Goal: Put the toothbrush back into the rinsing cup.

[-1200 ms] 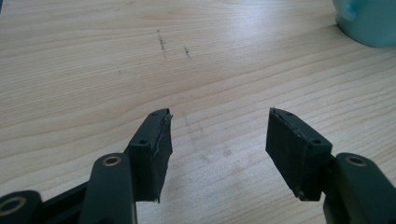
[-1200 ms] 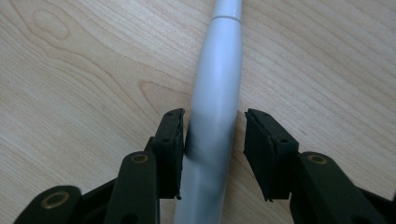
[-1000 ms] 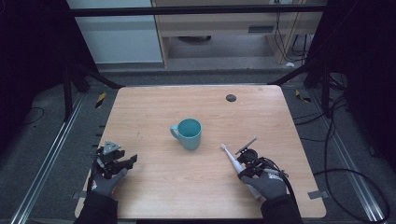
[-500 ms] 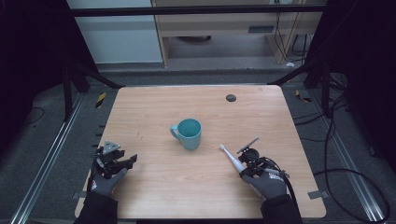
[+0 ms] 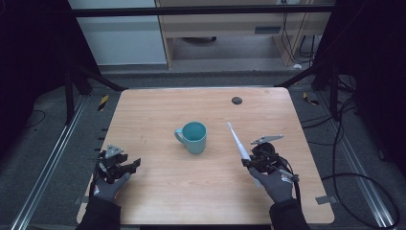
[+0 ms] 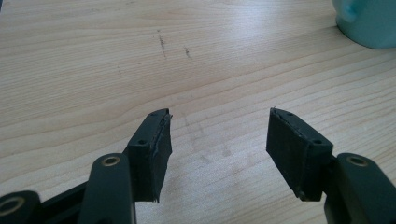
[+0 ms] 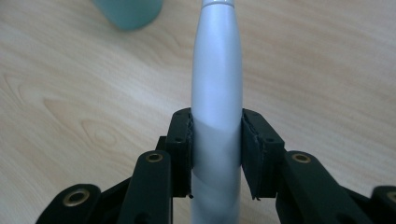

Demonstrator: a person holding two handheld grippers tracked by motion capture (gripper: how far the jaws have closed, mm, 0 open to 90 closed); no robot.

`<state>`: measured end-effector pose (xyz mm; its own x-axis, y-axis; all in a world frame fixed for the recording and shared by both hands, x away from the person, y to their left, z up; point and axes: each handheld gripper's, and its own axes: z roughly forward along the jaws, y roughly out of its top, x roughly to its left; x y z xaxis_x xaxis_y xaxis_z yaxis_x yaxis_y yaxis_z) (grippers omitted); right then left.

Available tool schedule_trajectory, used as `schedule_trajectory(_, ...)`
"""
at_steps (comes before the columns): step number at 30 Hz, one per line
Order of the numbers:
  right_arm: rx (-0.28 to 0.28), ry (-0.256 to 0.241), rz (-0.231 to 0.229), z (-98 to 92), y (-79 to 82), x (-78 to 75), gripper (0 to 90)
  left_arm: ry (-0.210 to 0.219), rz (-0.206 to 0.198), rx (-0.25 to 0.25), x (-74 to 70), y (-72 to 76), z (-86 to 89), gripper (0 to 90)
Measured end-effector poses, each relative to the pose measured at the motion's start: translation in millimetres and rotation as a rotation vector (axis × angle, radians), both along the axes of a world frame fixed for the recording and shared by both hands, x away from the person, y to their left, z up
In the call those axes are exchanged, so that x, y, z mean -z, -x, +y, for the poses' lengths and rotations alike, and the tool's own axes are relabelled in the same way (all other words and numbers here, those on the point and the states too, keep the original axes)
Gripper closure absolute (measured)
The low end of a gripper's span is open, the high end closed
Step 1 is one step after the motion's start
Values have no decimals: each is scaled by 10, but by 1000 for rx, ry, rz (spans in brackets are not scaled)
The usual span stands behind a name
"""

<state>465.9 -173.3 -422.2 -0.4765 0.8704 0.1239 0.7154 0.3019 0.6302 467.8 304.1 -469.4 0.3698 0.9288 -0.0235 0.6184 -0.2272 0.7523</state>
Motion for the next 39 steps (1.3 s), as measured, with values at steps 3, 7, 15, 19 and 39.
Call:
schedule_trajectory(3,34,-38,-62,13,-12,-56,663,2,0,-2,-1,0,2,392)
schedule_trajectory(7,67,-89,-136,50,-33,-125,663,2,0,-2,-2,1,2,391)
schedule_trajectory(15,77,-166,-211,134,-92,-227,664,5,0,-1,-2,0,4,391)
schedule_trajectory(19,97,-197,-277,205,-108,-283,664,4,-2,0,-3,1,1,391)
schedule_trajectory(39,153,-351,-463,606,-354,-475,664,10,-2,-1,2,-7,10,391)
